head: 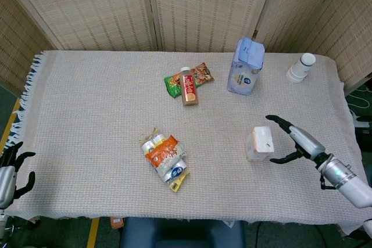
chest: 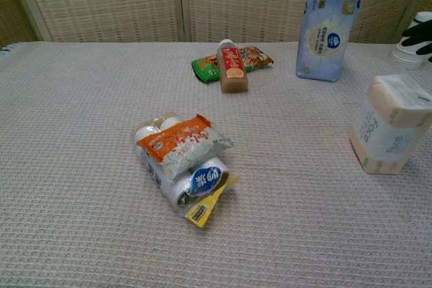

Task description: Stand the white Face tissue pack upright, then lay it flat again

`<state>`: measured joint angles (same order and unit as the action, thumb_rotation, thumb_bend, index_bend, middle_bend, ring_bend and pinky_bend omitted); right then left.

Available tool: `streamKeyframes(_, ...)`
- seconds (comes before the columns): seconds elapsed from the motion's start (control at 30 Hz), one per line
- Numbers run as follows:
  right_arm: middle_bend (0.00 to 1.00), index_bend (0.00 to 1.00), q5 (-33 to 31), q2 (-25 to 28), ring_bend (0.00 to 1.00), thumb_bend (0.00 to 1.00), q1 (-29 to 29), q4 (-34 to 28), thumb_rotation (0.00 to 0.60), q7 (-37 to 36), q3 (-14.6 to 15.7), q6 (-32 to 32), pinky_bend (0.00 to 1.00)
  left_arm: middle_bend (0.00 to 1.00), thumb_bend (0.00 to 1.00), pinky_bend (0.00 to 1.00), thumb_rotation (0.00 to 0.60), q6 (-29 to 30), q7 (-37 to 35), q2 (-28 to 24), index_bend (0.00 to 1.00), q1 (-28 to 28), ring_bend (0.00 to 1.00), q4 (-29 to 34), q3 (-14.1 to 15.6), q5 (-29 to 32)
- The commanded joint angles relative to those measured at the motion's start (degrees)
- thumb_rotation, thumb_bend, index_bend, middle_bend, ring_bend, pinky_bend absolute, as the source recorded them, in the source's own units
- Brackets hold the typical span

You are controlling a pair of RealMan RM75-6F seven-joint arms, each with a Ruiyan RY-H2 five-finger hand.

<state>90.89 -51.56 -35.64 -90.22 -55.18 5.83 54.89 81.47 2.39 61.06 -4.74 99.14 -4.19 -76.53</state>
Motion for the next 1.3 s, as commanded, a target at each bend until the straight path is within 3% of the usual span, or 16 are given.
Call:
streamKeyframes(0.03,0.00,0.00,-8.6,9.1,0.00,0.00,-5.8,-10.8,0.600,15.1,-2.2,-11.9,0.00,0.00,0.49,0.18,0.600,0.2,-0.2,-0.1,0.28,0.1,0.00,0.0,-0.1,0.0)
streamKeyframes(0.13,0.00,0.00,-16.7,11.3,0.00,0.00,-8.4,-15.0,0.600,28.9,-3.9,-14.9,0.00,0.00,0.49,0.18,0.600,0.3,-0.2,-0.1,0.28,0.1,0.00,0.1,-0.2,0.1)
streamKeyframes(0.33,0.00,0.00,-34.8,8.3,0.00,0.00,-12.5,-20.8,0.600,60.3,-3.2,-11.4,0.00,0.00,0.48,0.18,0.600,0.5,-0.3,-0.2,0.28,0.3,0.00,0.0,-0.4,0.3)
streamKeyframes(0.43,0.00,0.00,-42.4,6.8,0.00,0.00,-14.5,-23.2,0.600,67.9,-2.7,-10.2,0.00,0.00,0.49,0.18,0.600,0.5,-0.1,-0.2,0.28,0.3,0.00,0.1,-0.3,0.5)
streamKeyframes(0.73,0.00,0.00,-53.9,3.0,0.00,0.00,-17.9,-23.6,0.600,77.5,-1.3,-9.3,0.00,0.00,0.49,0.18,0.600,0.2,0.3,-0.1,0.28,0.2,0.00,0.0,-0.4,0.8)
streamKeyframes(1.13,0.00,0.00,-56.8,0.5,0.00,0.00,-18.9,-22.2,0.600,79.4,-1.6,-9.7,0.00,0.00,0.48,0.18,0.600,0.3,-0.1,-0.2,0.28,0.3,0.00,-0.2,-0.5,0.7)
streamKeyframes(1.3,0.02,0.00,-56.1,-0.8,0.06,0.00,-18.1,-20.7,0.600,79.0,-2.1,-8.8,0.00,0.00,0.49,0.18,0.600,0.2,-0.3,-0.2,0.28,0.2,0.00,-0.3,-0.5,0.8)
